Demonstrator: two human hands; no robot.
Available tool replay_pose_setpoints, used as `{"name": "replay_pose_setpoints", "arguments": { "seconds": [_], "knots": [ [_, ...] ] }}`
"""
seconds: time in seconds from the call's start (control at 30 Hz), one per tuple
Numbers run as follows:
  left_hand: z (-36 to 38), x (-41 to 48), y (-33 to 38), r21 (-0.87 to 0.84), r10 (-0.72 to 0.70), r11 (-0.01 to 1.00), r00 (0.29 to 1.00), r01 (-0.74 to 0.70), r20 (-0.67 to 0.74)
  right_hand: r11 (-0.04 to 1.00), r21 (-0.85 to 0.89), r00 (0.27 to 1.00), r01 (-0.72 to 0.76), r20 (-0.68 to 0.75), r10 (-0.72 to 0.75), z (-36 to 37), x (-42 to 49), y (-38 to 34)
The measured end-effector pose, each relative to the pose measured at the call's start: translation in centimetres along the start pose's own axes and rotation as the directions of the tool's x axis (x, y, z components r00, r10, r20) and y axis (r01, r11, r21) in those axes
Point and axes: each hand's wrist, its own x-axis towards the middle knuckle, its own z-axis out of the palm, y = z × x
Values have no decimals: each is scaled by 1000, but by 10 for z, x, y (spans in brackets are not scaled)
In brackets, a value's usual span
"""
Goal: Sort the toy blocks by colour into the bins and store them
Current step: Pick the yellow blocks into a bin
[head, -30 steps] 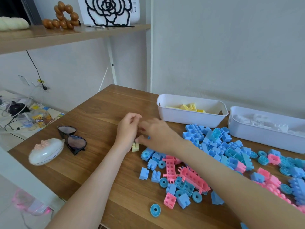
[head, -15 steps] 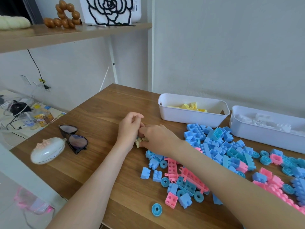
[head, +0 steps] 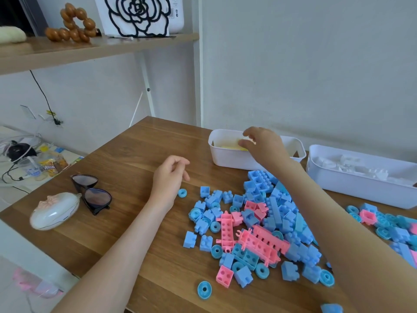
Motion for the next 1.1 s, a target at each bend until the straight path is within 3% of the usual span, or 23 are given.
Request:
{"name": "replay_pose_setpoints", "arguments": {
  "seconds": [0.07, 0.17, 0.37, 0.5, 0.6, 0.77, 0.87, 0.93, 1.03, 1.1],
  "knots": [
    [-1, -1, 2, -1, -19, 1000, 1000, 19, -4, 999, -52, 1000, -10, 15, 11, 1, -8, 4],
    [-5, -7, 8, 10, 6, 1000, 999, -6, -32, 989, -32, 990, 143, -8, -143, -10, -25, 4],
    [4, -26, 49, 217, 109, 971, 993, -99, -37, 979, 44, 973, 198, 107, -202, -48, -62, 17],
    [41, -53, 99, 0, -22, 1000, 991, 22, 134, 986, 26, 967, 164, 195, -166, -78, -90, 33],
    [73, -74, 123, 96, 63, 990, 936, -102, 346, 996, 64, 986, 66, 151, -75, -108, -108, 56],
    [125, -97, 140, 191, 121, 940, 799, -283, 589, 987, 90, 984, -136, -102, 145, -165, -142, 121],
    [153, -112, 146, 234, 150, 900, 765, -368, 626, 950, 2, 926, -313, -220, 305, -188, -169, 174],
    [171, -124, 149, 262, 190, 871, 778, -415, 599, 889, -105, 872, -446, -276, 405, -200, -191, 211],
    [188, -132, 146, 284, 217, 847, 779, -450, 588, 729, -337, 802, -596, -200, 563, -206, -214, 243],
    [201, -142, 146, 276, 232, 833, 755, -480, 613, 706, -356, 787, -612, -183, 590, -206, -228, 257]
  ]
}}
